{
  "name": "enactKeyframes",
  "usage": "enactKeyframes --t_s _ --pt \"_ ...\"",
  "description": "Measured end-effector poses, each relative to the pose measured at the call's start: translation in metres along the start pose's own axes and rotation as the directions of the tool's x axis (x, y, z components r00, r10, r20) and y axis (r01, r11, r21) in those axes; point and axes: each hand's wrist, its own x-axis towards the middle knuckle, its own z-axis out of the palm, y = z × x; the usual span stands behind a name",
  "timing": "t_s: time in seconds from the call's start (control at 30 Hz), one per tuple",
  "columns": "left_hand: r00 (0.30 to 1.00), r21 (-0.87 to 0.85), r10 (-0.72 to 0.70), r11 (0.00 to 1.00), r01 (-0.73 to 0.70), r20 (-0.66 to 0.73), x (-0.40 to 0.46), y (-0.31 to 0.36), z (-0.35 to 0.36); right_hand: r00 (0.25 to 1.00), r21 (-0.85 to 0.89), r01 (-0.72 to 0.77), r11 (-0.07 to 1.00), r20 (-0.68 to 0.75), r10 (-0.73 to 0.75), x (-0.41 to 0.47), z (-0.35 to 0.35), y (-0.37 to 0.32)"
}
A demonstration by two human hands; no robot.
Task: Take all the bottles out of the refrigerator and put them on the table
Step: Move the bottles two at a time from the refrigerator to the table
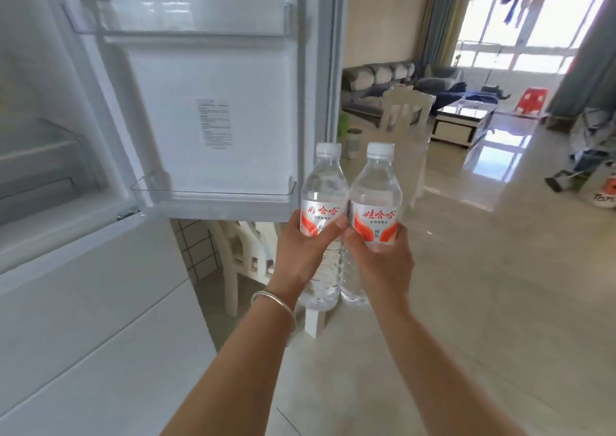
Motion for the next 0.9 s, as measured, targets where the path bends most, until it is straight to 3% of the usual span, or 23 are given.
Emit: enactKeyframes --t_s 0.2,0.4,0.6,0.9 --pt "0.996 -0.035 -0.066 0.997 0.069 0.064 -0.013 -0.016 0.131 0.994 -0.076 -0.068 0.995 -0.085 0.062 0.049 -0.108 0.041" --pt "0.986 -0.014 -0.133 0.991 0.136 0.101 0.009 -0.039 0.204 0.986 -0.107 -0.137 0.985 -0.105 0.126 0.099 -0.155 0.079" --pt "0.982 0.005 -0.172 0.985 0.173 0.079 0.081 -0.069 0.241 0.985 -0.106 -0.164 0.981 -0.07 0.157 0.177 -0.144 0.109" --pt "0.986 -0.035 -0.164 0.986 0.164 -0.002 0.276 -0.089 0.275 0.989 -0.105 -0.15 0.983 -0.005 0.15 0.358 -0.063 0.126"
